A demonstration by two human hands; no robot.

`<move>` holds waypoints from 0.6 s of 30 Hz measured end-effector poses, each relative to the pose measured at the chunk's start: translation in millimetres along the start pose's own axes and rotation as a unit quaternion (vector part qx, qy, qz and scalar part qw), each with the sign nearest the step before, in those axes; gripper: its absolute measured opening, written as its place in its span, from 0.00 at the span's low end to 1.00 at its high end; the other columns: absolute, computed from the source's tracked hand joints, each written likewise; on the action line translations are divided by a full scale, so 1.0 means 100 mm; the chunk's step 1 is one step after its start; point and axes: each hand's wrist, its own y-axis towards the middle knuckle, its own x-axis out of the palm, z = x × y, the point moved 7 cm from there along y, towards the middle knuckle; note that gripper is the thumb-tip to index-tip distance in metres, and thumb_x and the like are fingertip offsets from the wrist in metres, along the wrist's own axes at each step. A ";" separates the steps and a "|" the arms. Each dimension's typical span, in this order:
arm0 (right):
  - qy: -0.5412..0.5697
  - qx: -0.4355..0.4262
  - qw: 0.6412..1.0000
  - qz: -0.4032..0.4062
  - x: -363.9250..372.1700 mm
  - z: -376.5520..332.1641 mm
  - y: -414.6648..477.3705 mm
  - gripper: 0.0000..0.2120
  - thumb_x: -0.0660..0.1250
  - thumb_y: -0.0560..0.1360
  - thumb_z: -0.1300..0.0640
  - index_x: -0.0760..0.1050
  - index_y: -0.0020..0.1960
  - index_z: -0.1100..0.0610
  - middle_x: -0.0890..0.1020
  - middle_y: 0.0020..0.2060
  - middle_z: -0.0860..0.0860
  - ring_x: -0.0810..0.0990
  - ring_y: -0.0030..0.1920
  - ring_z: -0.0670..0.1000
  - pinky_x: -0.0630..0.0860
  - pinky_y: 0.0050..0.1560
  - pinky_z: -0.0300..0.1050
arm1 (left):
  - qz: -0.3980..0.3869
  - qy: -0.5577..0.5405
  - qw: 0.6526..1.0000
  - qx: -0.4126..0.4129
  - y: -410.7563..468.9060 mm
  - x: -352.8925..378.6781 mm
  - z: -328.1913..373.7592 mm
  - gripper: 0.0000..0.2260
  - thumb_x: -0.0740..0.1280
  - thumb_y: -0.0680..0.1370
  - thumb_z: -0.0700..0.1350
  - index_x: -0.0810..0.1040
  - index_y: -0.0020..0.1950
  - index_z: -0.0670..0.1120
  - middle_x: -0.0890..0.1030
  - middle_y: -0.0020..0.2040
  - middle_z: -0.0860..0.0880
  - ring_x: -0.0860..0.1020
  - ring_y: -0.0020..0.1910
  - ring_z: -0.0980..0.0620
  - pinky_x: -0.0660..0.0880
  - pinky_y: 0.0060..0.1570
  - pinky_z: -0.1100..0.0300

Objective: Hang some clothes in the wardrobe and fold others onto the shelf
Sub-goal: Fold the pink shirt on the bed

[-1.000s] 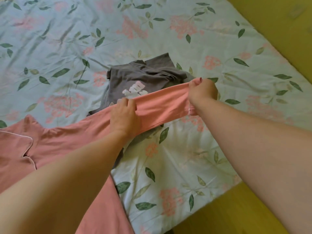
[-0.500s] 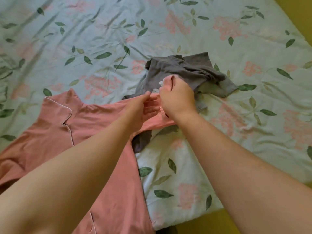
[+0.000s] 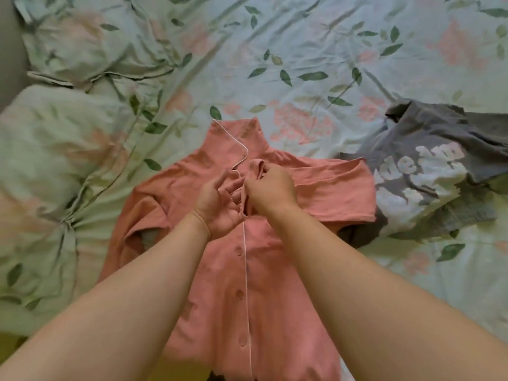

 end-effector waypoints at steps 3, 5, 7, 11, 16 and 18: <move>-0.006 -0.005 1.000 -0.022 0.55 -0.15 0.06 0.17 0.57 0.79 0.50 0.76 0.40 0.59 0.83 0.33 0.56 0.83 0.38 0.60 0.82 0.44 0.55 | 0.025 -0.047 0.998 0.018 -0.05 -0.52 0.22 0.18 0.61 0.81 0.55 0.77 0.58 0.41 0.84 0.40 0.45 0.82 0.31 0.48 0.80 0.35 0.56; -0.012 -0.002 1.000 -0.029 0.85 -0.21 0.11 0.13 0.60 0.79 0.53 0.77 0.42 0.60 0.84 0.38 0.58 0.83 0.42 0.61 0.80 0.47 0.56 | 0.068 -0.039 0.997 0.017 -0.04 -0.88 0.29 0.15 0.59 0.83 0.52 0.78 0.54 0.42 0.82 0.38 0.47 0.81 0.34 0.48 0.82 0.40 0.54; -0.025 0.004 0.999 -0.032 1.09 -0.25 0.18 0.12 0.61 0.79 0.54 0.79 0.44 0.60 0.84 0.42 0.58 0.82 0.46 0.61 0.79 0.50 0.54 | 0.148 0.019 0.988 0.028 -0.01 -1.25 0.34 0.11 0.58 0.83 0.45 0.78 0.51 0.42 0.81 0.38 0.47 0.79 0.38 0.48 0.79 0.44 0.54; -0.078 0.026 0.995 -0.048 1.48 -0.21 0.33 0.06 0.64 0.75 0.59 0.79 0.48 0.59 0.84 0.46 0.58 0.82 0.49 0.59 0.79 0.50 0.49 | 0.292 0.213 0.927 0.097 -0.03 -1.85 0.54 0.10 0.60 0.80 0.33 0.74 0.59 0.42 0.78 0.42 0.44 0.77 0.33 0.47 0.75 0.29 0.60; -0.107 0.040 0.992 -0.048 1.74 -0.12 0.43 0.08 0.63 0.72 0.62 0.78 0.50 0.61 0.83 0.46 0.60 0.83 0.47 0.61 0.81 0.48 0.53 | 0.379 0.371 0.837 0.134 -0.11 -2.45 0.77 0.12 0.62 0.70 0.42 0.72 0.51 0.53 0.83 0.47 0.44 0.82 0.39 0.43 0.81 0.44 0.52; -0.109 0.051 0.991 -0.048 1.82 -0.08 0.43 0.09 0.63 0.71 0.62 0.79 0.48 0.61 0.84 0.45 0.60 0.83 0.48 0.61 0.81 0.49 0.55 | 0.408 0.428 0.793 0.149 -0.15 -2.59 0.86 0.10 0.64 0.73 0.43 0.72 0.53 0.51 0.80 0.48 0.50 0.80 0.47 0.45 0.76 0.55 0.54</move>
